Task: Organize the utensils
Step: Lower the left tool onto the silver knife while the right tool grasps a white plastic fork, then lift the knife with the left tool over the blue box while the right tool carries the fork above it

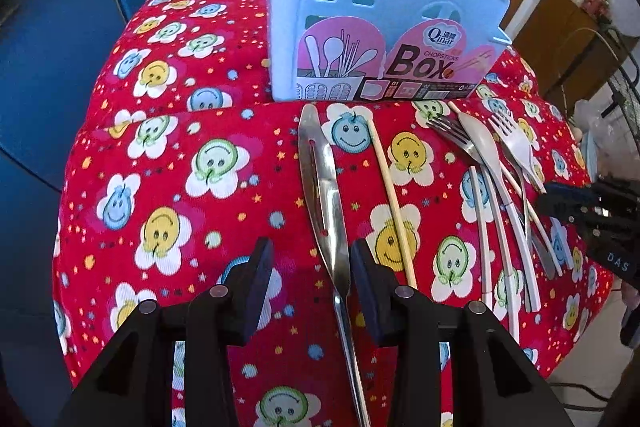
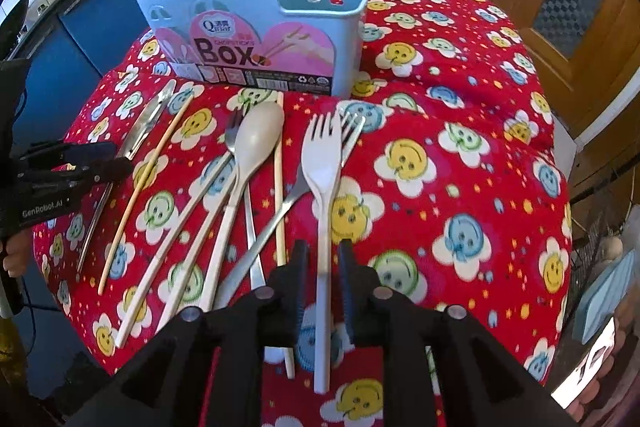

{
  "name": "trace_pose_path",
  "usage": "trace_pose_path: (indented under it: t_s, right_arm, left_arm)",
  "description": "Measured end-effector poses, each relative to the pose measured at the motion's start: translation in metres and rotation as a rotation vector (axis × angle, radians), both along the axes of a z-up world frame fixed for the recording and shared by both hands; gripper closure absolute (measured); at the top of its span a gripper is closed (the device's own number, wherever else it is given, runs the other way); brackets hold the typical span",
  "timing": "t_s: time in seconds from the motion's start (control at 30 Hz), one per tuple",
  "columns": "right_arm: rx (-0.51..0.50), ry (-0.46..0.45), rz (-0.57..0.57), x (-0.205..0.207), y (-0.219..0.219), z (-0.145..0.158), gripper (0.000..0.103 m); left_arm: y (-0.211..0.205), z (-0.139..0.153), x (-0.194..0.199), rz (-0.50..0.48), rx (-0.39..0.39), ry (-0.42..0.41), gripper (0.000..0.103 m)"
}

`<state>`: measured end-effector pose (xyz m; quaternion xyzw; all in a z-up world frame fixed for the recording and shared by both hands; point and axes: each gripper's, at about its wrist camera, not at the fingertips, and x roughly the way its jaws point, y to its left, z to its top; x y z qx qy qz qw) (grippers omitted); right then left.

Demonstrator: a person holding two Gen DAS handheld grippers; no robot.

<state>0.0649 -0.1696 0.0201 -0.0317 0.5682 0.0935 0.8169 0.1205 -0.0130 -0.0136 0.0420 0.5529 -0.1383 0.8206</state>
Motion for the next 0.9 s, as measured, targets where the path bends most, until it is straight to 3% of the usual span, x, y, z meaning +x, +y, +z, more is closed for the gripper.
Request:
trace_pose_path:
  t_s: [0.23,0.33,0.37,0.47,0.9]
  right_arm:
    - [-0.013,0.029,0.026,0.021,0.005,-0.007,0.08]
    - [-0.01,0.031,0.033,0.024,0.005,-0.007,0.081]
    - [-0.016,0.027,0.038,0.024,0.006,-0.007,0.083]
    - [-0.034,0.007,0.049,0.023,0.006,-0.007,0.093]
    - [0.114,-0.154,-0.04,-0.022,-0.009,0.013,0.093]
  left_arm:
    - [-0.008,0.0,0.006,-0.022,0.011,-0.03,0.063]
    - [-0.009,0.001,0.005,-0.026,0.013,-0.039,0.074]
    - [-0.008,0.001,0.004,-0.028,0.001,-0.033,0.081]
    - [-0.008,0.001,0.002,-0.026,-0.027,-0.023,0.086]
    - [0.021,0.004,-0.039,0.038,-0.208,-0.112,0.088]
